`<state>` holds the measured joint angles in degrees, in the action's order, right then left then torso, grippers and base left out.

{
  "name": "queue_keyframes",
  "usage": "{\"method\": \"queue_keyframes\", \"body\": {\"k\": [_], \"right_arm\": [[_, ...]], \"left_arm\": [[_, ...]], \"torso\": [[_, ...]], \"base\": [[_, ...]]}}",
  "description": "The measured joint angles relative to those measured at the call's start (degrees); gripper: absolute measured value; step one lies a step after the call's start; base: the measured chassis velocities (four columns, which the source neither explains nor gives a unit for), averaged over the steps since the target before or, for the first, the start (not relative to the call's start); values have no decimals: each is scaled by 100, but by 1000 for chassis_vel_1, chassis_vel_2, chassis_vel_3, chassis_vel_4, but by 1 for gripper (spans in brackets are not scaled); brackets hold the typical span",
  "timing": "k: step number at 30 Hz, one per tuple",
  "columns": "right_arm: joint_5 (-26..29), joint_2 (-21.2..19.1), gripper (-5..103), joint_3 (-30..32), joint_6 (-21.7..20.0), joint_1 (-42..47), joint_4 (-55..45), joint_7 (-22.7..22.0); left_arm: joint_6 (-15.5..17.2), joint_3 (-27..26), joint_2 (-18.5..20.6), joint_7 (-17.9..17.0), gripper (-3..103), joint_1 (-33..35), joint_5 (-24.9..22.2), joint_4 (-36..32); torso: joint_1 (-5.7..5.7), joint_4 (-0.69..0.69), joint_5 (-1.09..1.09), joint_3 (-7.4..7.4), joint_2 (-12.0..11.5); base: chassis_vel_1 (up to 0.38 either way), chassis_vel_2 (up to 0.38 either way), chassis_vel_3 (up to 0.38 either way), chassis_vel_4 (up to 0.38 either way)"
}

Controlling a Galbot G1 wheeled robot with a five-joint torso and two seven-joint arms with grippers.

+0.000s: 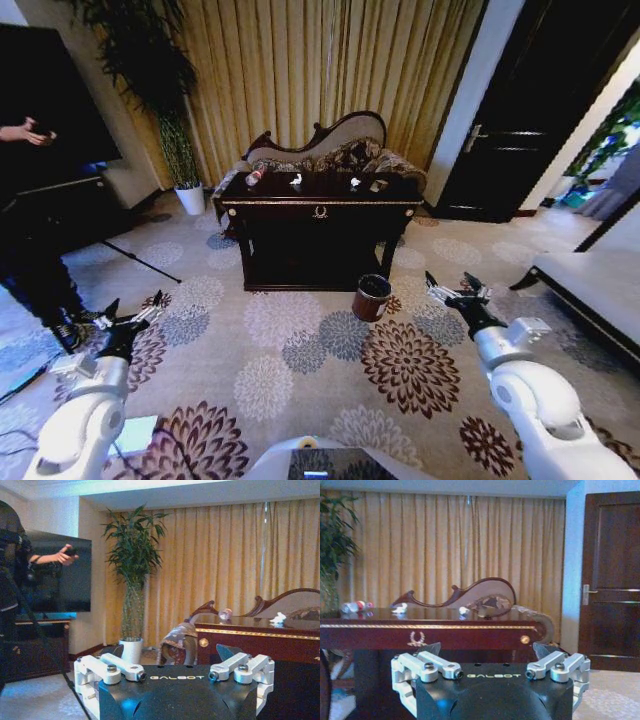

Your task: Move to the front of the table and place the trash on the table into the trash bin.

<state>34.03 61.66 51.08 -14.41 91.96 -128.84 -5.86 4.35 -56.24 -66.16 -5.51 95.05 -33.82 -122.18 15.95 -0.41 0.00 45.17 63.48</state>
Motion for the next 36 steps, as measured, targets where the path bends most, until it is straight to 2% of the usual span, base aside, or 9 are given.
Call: {"method": "queue_keyframes", "body": {"k": [10, 36], "right_arm": [[-150, 41, 100, -10, -149, -8, 231, -27], [-1, 94, 100, 49, -146, 7, 53, -58]], "left_arm": [[51, -159, -140, 41, 100, 113, -48, -317], [-30, 69, -199, 167, 100, 120, 196, -87]], "torso": [[0, 0, 1, 0, 0], [0, 0, 0, 0, 0]], "base": [[0, 0, 0, 0], [0, 0, 0, 0]]}}
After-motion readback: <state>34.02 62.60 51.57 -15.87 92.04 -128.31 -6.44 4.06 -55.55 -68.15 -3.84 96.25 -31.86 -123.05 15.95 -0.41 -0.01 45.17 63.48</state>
